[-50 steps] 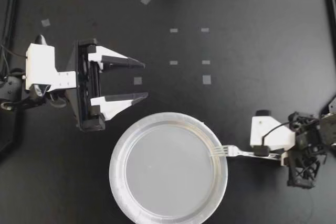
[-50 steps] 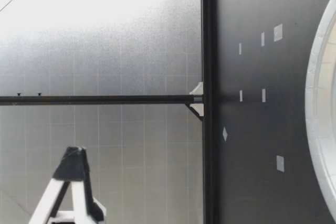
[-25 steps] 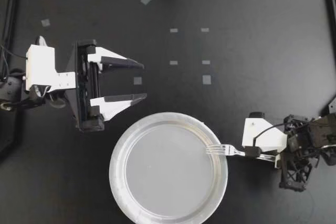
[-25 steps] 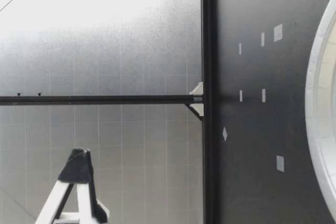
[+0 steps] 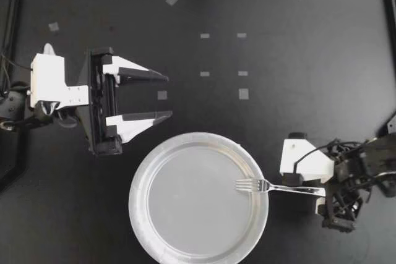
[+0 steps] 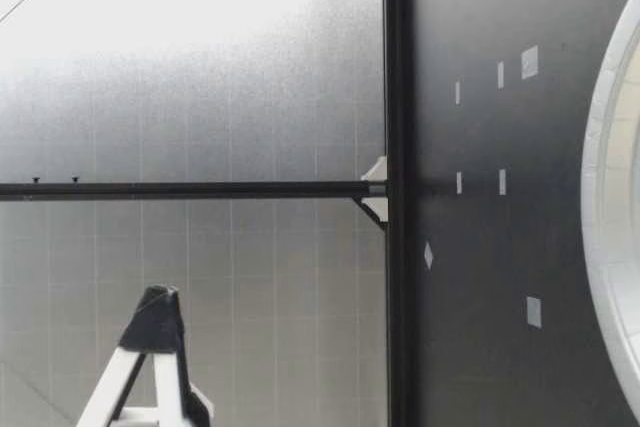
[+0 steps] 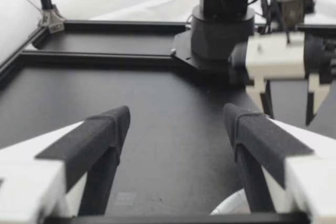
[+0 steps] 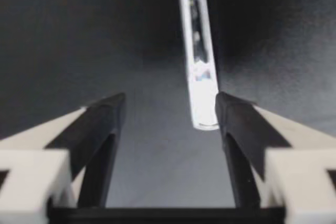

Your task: Pick up the fork and place it on the plate.

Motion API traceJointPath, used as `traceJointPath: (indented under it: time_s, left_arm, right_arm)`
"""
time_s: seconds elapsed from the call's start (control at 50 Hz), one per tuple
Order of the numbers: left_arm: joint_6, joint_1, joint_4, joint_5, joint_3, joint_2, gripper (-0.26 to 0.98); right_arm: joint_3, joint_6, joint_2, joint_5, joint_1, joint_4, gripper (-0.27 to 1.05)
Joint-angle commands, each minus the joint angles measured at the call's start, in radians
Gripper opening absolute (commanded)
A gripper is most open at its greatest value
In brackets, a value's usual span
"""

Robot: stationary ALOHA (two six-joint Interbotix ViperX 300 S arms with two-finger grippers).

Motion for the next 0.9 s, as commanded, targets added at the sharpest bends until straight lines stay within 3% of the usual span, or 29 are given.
traceJointPath:
  time_s: [0.0, 0.18, 0.34, 0.48, 0.62, 0.76, 0.88]
  left_arm:
    - [0.003, 0.002, 0.003, -0.009, -0.014, -0.011, 0.71]
    - [0.04, 0.002, 0.005, -0.011, -0.015, -0.011, 0.7]
    - [0.071, 0.002, 0.005, -0.011, -0.02, -0.025, 0.7]
    - [0.067, 0.002, 0.005, -0.008, -0.02, -0.055, 0.7]
    - [0.055, 0.002, 0.006, 0.015, -0.011, -0.123, 0.7]
    - [0.055, 0.002, 0.006, 0.201, -0.003, -0.249, 0.7]
    - [0.058, 0.002, 0.006, 0.511, -0.003, -0.382, 0.7]
  right_arm:
    - [-0.032, 0.003, -0.057, 0.031, -0.031, -0.008, 0.64]
    - [-0.077, -0.011, -0.146, -0.023, -0.071, -0.104, 0.64]
    - [-0.117, -0.012, -0.241, -0.299, -0.094, -0.268, 0.64]
    - [-0.089, -0.015, -0.336, -0.532, -0.133, -0.388, 0.64]
    - [-0.025, -0.02, -0.426, -0.597, -0.173, -0.503, 0.64]
    - [0.054, -0.011, -0.535, -0.482, -0.179, -0.518, 0.64]
    - [0.127, 0.011, -0.641, -0.324, -0.179, -0.489, 0.64]
